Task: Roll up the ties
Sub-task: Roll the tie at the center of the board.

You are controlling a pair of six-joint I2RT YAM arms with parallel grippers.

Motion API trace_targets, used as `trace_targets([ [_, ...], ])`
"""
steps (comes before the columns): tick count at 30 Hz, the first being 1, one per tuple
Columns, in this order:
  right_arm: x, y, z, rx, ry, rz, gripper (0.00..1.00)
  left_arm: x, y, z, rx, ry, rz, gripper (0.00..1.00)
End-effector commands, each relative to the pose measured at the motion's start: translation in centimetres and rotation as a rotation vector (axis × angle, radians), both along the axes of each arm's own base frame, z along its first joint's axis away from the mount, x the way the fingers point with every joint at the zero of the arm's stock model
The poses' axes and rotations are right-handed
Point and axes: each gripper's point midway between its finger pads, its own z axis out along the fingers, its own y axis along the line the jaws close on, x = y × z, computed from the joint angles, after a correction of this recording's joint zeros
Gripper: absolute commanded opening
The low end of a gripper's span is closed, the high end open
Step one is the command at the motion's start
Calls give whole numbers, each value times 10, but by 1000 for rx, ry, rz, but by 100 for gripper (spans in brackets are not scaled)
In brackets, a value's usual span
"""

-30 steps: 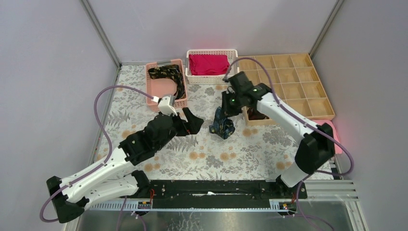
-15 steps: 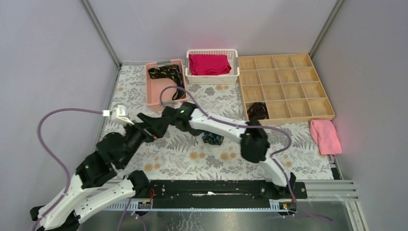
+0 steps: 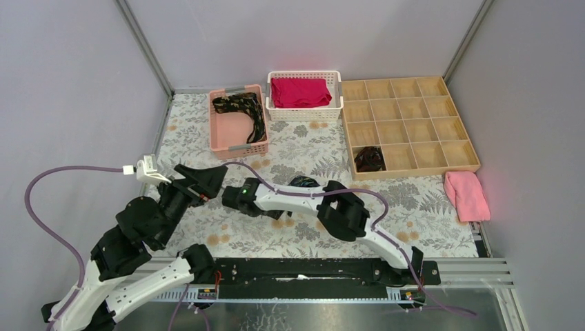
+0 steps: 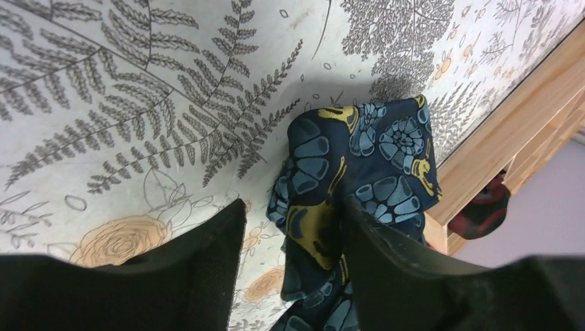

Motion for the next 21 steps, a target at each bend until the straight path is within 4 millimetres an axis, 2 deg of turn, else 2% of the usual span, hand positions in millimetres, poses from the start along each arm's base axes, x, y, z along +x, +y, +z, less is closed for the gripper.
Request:
trace_targets([
  [1,1,27,49,251,-50,16,67,6,3,-12,47,24,37,99],
  [4,3,28,76,370,-97,5,79,8,-1,-15,65,31,31,99],
  [8,5,15,120,512,-180,-32,83,15,-14,-21,91,42,16,99],
  [12,9,-16,167,672,-290,-127,90,27,-34,-36,154,66,-8,99],
  [13,9,-27,172,711,-296,-160,91,31,-40,-39,176,74,-16,99],
  [15,7,-47,169,804,-259,-229,91,38,-53,-45,214,89,-37,99],
  [17,1,-70,157,907,-213,-287,91,46,-73,-53,260,88,-86,99],
  [20,-3,-92,144,997,-227,-344,89,61,-97,-81,340,143,-105,99],
  [21,-4,-105,131,996,-230,-375,87,67,-104,-91,364,169,-102,99],
])
